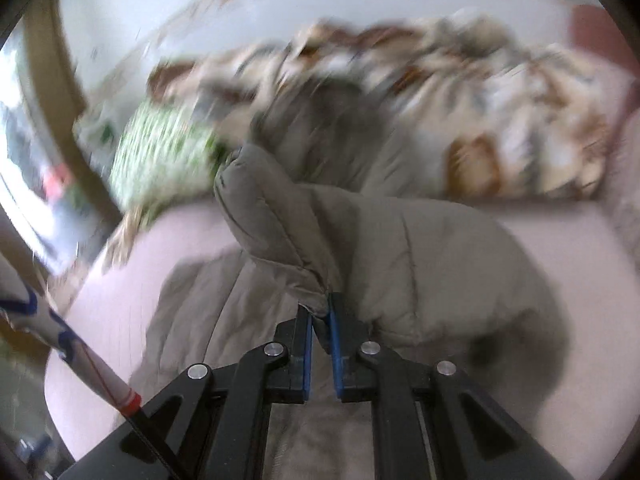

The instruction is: Fold large clothes

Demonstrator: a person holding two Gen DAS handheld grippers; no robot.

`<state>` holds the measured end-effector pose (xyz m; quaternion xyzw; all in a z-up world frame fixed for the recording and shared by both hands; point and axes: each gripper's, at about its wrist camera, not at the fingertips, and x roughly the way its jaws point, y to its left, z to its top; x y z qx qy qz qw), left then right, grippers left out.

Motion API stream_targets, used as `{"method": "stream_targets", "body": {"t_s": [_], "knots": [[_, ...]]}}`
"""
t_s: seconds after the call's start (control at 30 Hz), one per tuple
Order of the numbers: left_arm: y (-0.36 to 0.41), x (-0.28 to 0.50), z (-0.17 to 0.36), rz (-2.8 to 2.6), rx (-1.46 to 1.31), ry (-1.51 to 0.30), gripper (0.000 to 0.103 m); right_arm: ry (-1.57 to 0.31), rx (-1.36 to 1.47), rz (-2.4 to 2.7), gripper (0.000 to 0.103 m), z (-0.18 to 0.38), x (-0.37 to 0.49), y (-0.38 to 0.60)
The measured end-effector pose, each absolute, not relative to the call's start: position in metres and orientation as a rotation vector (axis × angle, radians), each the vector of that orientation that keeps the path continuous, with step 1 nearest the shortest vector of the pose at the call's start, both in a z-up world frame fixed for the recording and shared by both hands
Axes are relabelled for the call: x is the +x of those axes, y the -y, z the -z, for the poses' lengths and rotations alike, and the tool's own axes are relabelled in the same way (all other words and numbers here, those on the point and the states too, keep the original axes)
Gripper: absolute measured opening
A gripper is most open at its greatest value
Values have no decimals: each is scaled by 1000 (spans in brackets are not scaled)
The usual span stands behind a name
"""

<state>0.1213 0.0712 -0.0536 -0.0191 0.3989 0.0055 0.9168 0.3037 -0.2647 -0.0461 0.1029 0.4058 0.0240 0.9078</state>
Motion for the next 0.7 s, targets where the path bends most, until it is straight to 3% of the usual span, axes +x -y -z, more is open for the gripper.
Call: {"method": "stream_targets", "body": {"t_s": [0.1,0.2,0.27,0.57,0.7], "knots": [[-76,131,49,-9,-38,-804,66,-943,118,-66,24,96,311,227],[-72,150,46,19,-34,-800,71,-1016,64,-120,45,125,305,204],[-61,170,44,54,-34,-809,71,-1000,98,-169,76,123,291,202],[29,268,59,268,-24,-833,72,-902,236,-129,78,81,220,264],[71,320,87,394,-89,-943,72,-874,303,-56,78,75,189,307]]}}
